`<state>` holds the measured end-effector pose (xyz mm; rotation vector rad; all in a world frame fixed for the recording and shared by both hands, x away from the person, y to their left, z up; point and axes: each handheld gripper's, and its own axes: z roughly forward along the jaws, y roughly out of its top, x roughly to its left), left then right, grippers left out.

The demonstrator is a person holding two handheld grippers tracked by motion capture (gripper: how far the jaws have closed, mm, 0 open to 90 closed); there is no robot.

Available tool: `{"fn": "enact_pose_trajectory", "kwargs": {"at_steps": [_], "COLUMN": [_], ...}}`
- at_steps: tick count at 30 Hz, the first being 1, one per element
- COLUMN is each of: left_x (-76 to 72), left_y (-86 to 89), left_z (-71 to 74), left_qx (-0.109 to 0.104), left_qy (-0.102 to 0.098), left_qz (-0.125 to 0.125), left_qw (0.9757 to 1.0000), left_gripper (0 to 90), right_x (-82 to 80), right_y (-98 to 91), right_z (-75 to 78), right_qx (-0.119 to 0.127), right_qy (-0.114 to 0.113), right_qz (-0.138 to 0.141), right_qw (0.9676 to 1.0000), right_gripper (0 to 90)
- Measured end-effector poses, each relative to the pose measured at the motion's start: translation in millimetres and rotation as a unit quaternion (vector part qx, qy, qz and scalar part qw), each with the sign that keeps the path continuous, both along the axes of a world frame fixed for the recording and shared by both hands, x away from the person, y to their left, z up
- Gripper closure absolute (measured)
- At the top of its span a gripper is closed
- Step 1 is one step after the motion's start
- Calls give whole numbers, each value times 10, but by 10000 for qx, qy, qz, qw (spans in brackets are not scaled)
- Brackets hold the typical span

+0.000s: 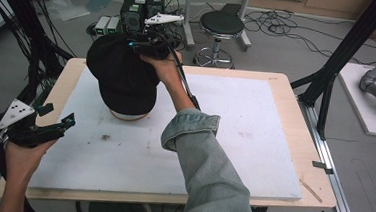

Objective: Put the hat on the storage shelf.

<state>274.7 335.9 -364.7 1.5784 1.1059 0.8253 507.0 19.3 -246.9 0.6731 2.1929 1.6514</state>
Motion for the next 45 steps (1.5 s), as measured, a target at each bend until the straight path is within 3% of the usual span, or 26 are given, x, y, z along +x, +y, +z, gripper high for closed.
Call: {"fn": "enact_pose_trajectory", "kwargs": {"at_steps": [9,16,18,23,24,28,32,35,39,42,45], "left_x": [-5,3,13,26,33,46,65,81,104,128,139], "left_y": [2,-6,-17,-42,-60,-82,-115,-135,-159,-177,-191], "left_z": [7,1,-7,-15,-19,-22,-26,-30,-31,-32,-35], "left_qx": [-16,0,11,31,7,48,57,78,89,89,94], "left_qy": [-9,-7,5,28,17,46,56,60,71,82,87], "left_qz": [7,-1,-14,-35,-49,-77,-116,-150,-175,-193,-208], "left_qw": [10000,10000,10000,10000,10000,9999,9999,9998,9998,9997,9997], "left_gripper": [202,202,202,202,202,202,202,202,202,201,202], "right_x": [-7,-47,-68,-101,-137,-142,-234,-290,-358,-484,-532], "right_y": [-65,-311,-422,-667,-808,-1080,-1334,-1546,-1725,-1994,-2098], "right_z": [31,73,74,67,50,58,70,64,33,-55,-90], "right_qx": [19,-40,0,12,37,-50,68,59,77,29,2], "right_qy": [14,19,-62,11,-53,265,6,99,20,51,67], "right_qz": [-141,-348,-435,-656,-780,-1008,-1278,-1432,-1542,-1733,-1820], "right_qw": [9999,9994,9990,9978,9969,9945,9918,9896,9880,9849,9833], "right_gripper": [481,403,399,359,340,284,277,252,220,205,188]}}
